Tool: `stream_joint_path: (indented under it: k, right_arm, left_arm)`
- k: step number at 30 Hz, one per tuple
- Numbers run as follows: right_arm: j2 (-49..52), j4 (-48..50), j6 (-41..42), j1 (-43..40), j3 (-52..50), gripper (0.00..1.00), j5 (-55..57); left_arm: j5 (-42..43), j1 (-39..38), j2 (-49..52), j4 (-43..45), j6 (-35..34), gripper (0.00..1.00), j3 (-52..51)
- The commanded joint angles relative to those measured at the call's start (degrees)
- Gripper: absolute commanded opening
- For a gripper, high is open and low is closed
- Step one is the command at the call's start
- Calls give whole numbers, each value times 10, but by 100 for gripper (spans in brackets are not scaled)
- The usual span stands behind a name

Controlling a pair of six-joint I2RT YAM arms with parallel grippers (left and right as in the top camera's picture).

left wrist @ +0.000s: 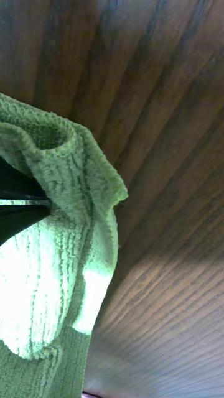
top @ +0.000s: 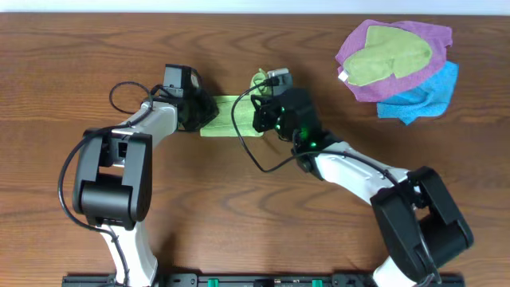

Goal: Fold the cloth

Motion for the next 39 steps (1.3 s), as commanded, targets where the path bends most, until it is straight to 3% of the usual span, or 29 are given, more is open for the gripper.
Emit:
stream_joint_path:
  k: [1, 10, 39]
  right_arm:
    - [-11, -5, -12, 9, 12, 1, -5]
    - [-6, -67, -41, 17, 63, 1, -4]
    - [143, -125, -42, 81, 193, 1, -43]
  left_arm:
    - [4, 8, -11, -5, 26, 6, 5]
    - [-5, 26, -52, -28, 41, 6, 5]
    - [-52, 143, -161, -116, 109, 6, 5]
